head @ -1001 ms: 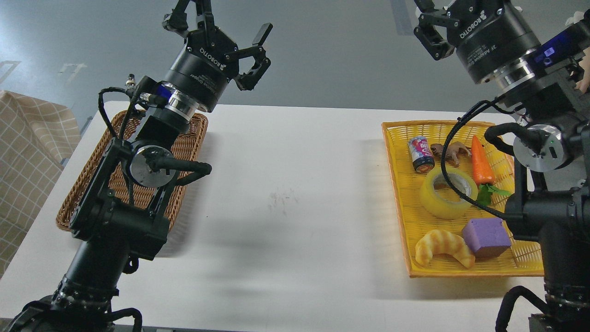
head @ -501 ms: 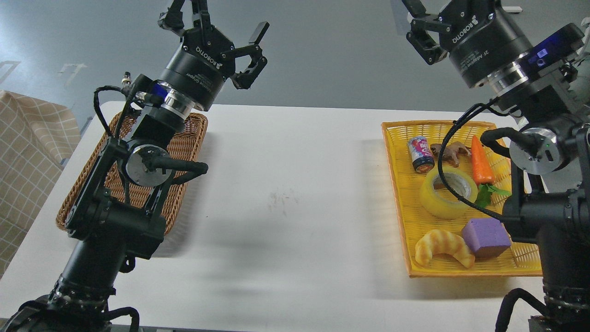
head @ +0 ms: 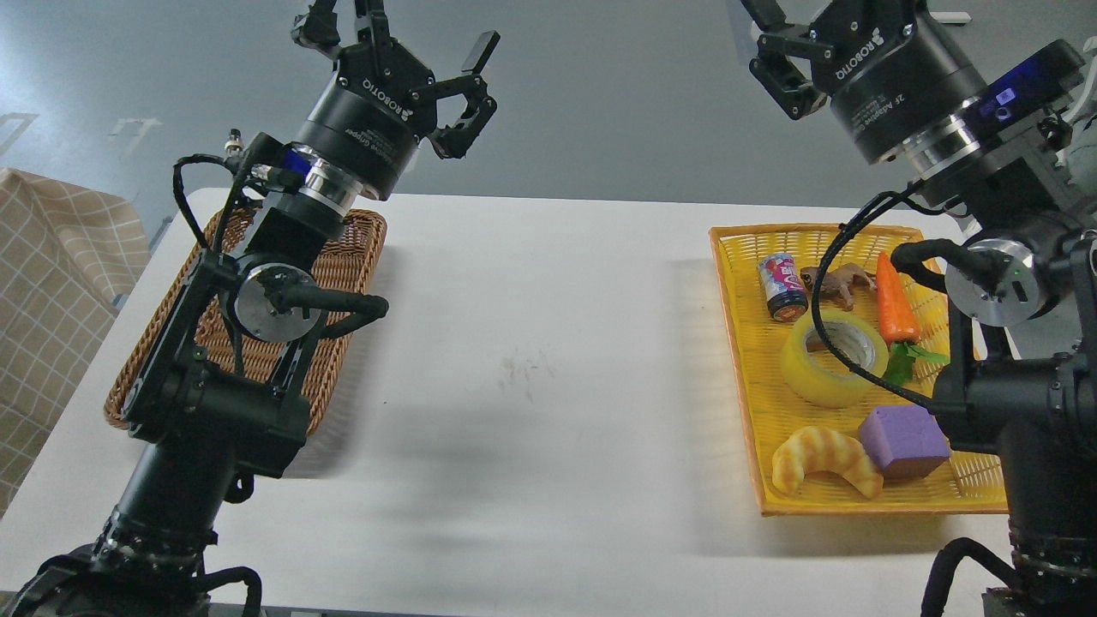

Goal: Place and transfer tape with both arms

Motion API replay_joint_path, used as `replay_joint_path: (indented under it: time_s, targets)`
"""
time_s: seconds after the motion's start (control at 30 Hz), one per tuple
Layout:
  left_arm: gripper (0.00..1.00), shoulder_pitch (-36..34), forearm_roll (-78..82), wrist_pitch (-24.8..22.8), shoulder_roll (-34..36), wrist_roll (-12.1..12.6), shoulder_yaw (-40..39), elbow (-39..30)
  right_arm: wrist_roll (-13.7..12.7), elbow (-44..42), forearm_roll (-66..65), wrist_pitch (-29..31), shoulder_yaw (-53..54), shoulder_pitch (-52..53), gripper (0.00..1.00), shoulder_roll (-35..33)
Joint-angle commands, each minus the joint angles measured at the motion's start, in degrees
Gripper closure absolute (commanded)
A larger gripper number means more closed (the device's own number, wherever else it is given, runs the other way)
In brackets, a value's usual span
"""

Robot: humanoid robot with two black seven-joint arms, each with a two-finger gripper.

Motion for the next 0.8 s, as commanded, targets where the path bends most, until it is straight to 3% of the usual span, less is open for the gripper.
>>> replay_joint_path:
  time_s: [0.0,0.77]
  targets:
    - [0.02,0.2,-0.1,0.0,0.3,-0.1,-0.1,-0.1,0.0,0.2,0.1,0.0,-0.1,-0.1,0.0,0.0]
    - [0.02,0.2,-0.1,0.1,0.0,-0.1,-1.3,-0.7,0.0,3.2,-0.1,-0.3,-0.2,-0.4,0.0,0.0]
